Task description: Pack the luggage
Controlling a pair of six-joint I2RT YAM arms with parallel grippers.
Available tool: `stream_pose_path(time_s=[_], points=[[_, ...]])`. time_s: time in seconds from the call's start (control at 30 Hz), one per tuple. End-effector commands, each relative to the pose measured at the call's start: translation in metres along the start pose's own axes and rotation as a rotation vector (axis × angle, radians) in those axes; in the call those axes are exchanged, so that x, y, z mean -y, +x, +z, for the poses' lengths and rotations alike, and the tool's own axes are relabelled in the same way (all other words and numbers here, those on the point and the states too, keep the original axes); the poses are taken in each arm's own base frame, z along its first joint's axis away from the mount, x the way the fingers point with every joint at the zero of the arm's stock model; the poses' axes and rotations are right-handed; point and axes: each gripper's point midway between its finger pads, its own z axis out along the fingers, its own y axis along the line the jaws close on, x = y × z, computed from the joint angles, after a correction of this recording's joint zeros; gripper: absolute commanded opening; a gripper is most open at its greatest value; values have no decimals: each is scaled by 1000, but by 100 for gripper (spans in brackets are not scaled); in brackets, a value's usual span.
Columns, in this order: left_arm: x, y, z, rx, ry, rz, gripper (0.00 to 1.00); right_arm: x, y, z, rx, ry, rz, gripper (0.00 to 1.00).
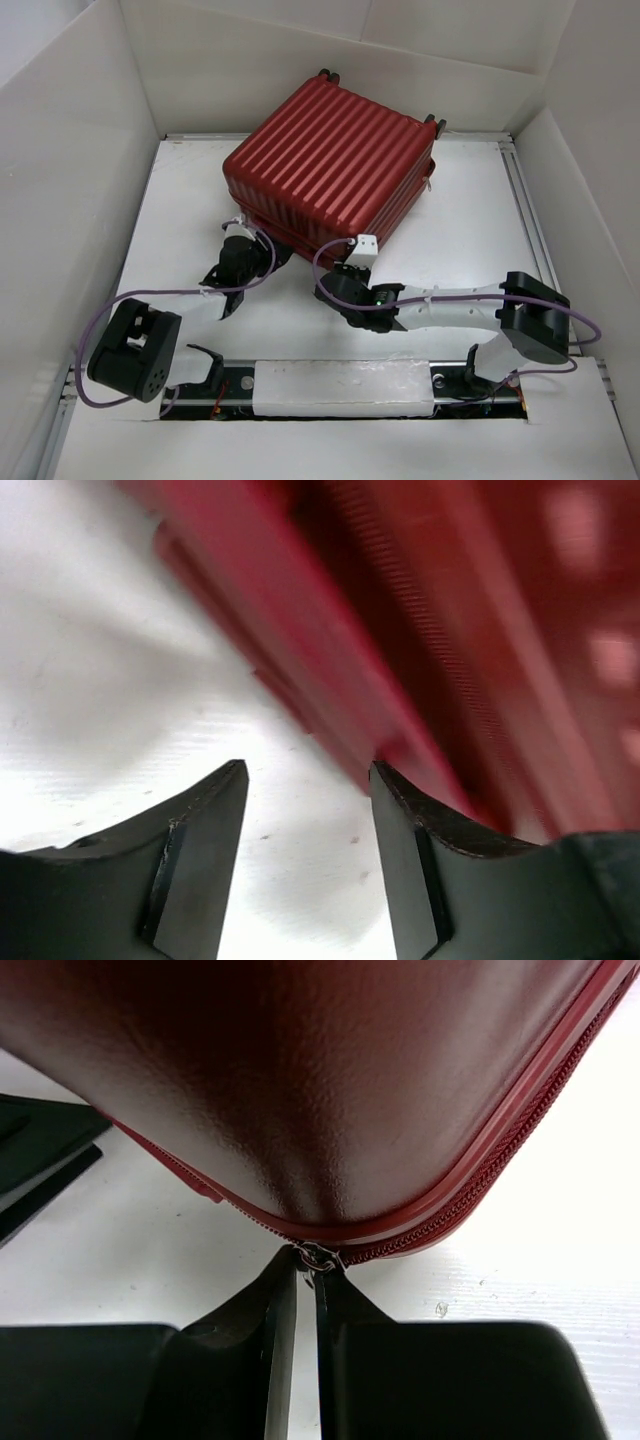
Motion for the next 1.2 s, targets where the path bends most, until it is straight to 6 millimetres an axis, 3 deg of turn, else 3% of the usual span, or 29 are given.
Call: stream_pose_path(time_s=[0.0, 0.2, 0.37, 0.4, 0.43, 0.47, 0.5, 0.6, 0.7, 0.83, 0.87, 0.9, 0.93, 1.03, 1.07, 1.13, 1.17], points=[[62, -51, -16, 193, 231, -7, 49, -11, -31, 0, 85, -19, 123, 4], [79, -43, -24, 149, 326, -7, 42, -27, -36, 1, 92, -71, 141, 0], [80, -37, -16, 106, 328, -4, 34, -71, -35, -6, 78, -187, 172, 0], [82, -36, -13, 92, 331, -3, 33, -81, -42, -6, 95, -210, 209, 0], [83, -35, -11, 82, 333, -2, 33, -90, -39, -14, 92, -240, 214, 0], [84, -36, -8, 81, 332, -2, 31, -93, -46, -15, 107, -244, 233, 0], [84, -34, -6, 64, 328, -2, 31, -98, -41, -19, 102, -257, 228, 0], [82, -33, 1, 53, 313, 4, 27, -98, -43, -28, 113, -266, 234, 0], [79, -36, 8, 56, 283, -1, 26, -81, -38, -29, 112, -249, 228, 0], [81, -36, 14, 46, 288, 0, 10, -78, -38, -32, 104, -258, 240, 0], [81, -36, 17, 42, 283, -1, 0, -82, -42, -34, 102, -272, 239, 0], [85, -32, 18, 30, 289, 3, 0, -85, -40, -32, 103, -270, 223, 0], [87, -29, 18, 23, 295, 7, 0, -97, -47, -34, 104, -290, 229, 0], [91, -24, 19, 19, 302, 2, 0, -127, -41, -28, 93, -344, 171, 0], [93, -22, 19, 10, 316, -5, 0, -143, -53, -31, 109, -372, 186, 0], [94, -18, 17, -6, 335, 11, 0, -158, -48, -25, 114, -391, 148, 0], [85, -11, 19, -31, 302, 21, 0, -166, -54, -26, 119, -397, 158, 0]])
